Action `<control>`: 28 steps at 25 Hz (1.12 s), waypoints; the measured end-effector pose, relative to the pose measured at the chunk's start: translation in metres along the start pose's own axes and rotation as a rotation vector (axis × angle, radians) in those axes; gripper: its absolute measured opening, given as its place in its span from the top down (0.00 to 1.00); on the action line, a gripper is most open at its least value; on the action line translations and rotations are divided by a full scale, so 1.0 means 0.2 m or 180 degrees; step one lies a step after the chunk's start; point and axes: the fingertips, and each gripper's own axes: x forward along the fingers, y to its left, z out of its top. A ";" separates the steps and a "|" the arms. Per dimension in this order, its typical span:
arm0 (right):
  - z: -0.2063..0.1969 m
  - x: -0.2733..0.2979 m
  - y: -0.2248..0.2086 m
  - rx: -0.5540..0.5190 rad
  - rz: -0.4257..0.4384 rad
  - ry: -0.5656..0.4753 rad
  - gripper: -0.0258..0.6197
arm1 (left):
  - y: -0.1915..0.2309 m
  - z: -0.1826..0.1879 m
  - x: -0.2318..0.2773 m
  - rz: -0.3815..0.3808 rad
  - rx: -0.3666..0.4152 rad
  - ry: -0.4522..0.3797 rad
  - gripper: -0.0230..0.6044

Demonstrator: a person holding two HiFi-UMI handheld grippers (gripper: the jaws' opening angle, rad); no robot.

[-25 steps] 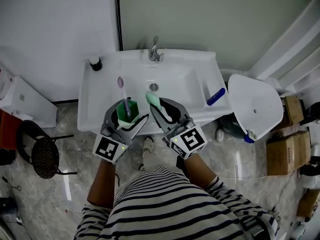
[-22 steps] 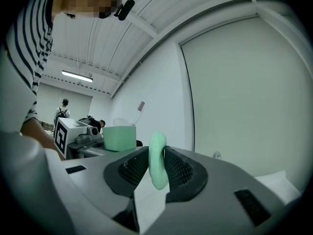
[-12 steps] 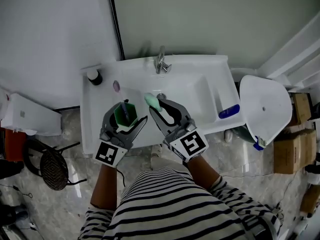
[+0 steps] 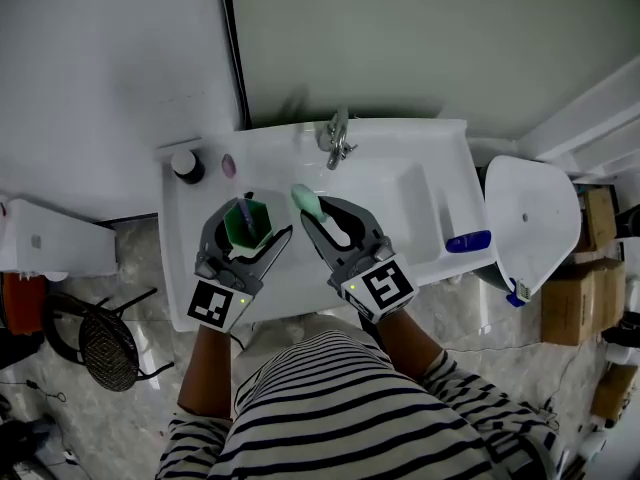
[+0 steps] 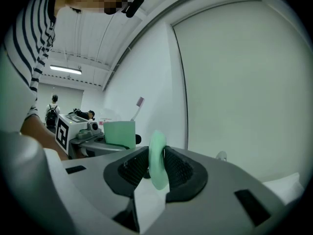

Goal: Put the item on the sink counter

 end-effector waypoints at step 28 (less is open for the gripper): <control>-0.79 0.67 -0.44 0.0272 -0.0989 0.0838 0.81 | 0.44 -0.49 0.26 -0.0347 -0.0037 0.0245 0.46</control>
